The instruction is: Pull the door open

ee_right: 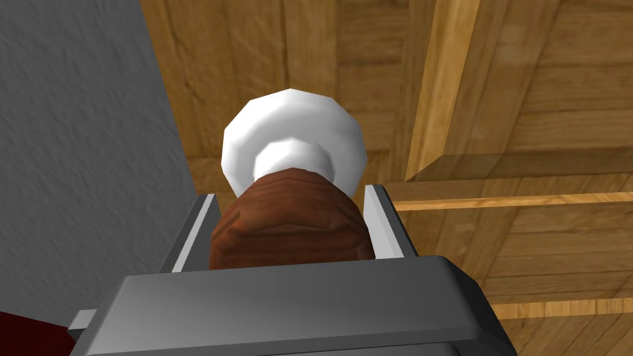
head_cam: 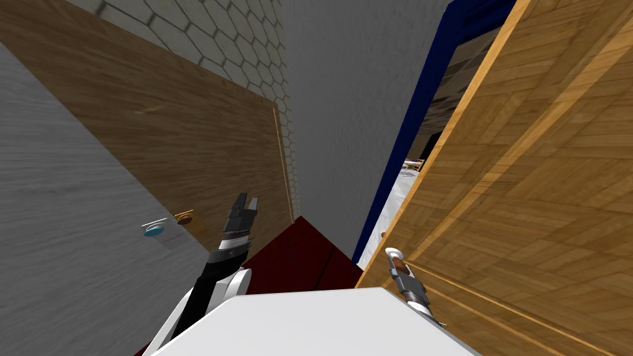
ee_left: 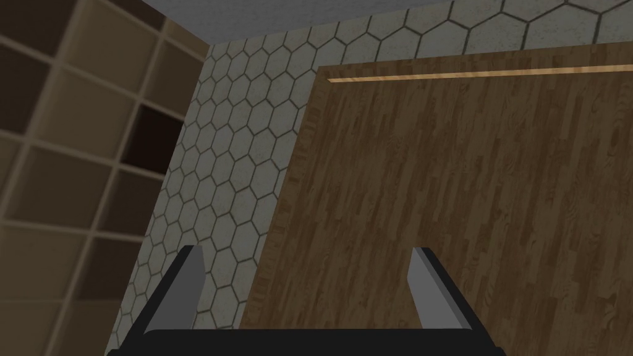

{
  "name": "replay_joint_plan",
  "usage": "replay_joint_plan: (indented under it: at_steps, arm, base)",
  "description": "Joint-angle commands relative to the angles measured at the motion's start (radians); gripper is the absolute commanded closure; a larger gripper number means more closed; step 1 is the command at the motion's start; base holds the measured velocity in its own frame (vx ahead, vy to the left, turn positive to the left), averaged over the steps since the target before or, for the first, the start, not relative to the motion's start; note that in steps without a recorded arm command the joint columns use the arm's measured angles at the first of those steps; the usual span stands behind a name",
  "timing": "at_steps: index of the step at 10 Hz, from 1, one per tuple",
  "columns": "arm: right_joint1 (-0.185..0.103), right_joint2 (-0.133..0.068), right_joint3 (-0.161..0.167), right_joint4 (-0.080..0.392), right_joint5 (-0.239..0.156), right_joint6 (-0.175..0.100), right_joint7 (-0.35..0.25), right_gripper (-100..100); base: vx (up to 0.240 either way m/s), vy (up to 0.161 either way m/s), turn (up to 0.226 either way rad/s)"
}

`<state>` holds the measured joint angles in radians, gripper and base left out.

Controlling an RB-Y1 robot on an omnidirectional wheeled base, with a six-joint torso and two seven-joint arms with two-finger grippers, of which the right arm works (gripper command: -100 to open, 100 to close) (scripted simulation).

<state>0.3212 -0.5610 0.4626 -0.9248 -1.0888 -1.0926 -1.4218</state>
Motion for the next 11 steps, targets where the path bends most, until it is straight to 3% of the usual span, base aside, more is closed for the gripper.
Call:
replay_joint_plan:
  at_steps: [1, 6, 7, 11]
  arm:
    - [0.01, -0.007, 0.023, -0.008, 0.016, -0.014, -0.008, 100]
    - [0.029, -0.035, 0.097, -0.036, 0.066, -0.052, -0.036, 100]
    - [0.031, -0.034, 0.088, -0.037, 0.06, -0.045, -0.033, 100]
    - [0.045, -0.052, 0.149, -0.048, 0.097, -0.083, -0.047, 100]
  base:
    - [-0.22, -0.027, 0.06]
    - [-0.235, 0.003, 0.053]
    - [-0.105, 0.004, 0.011]
    - [-0.2, -0.031, 0.072]
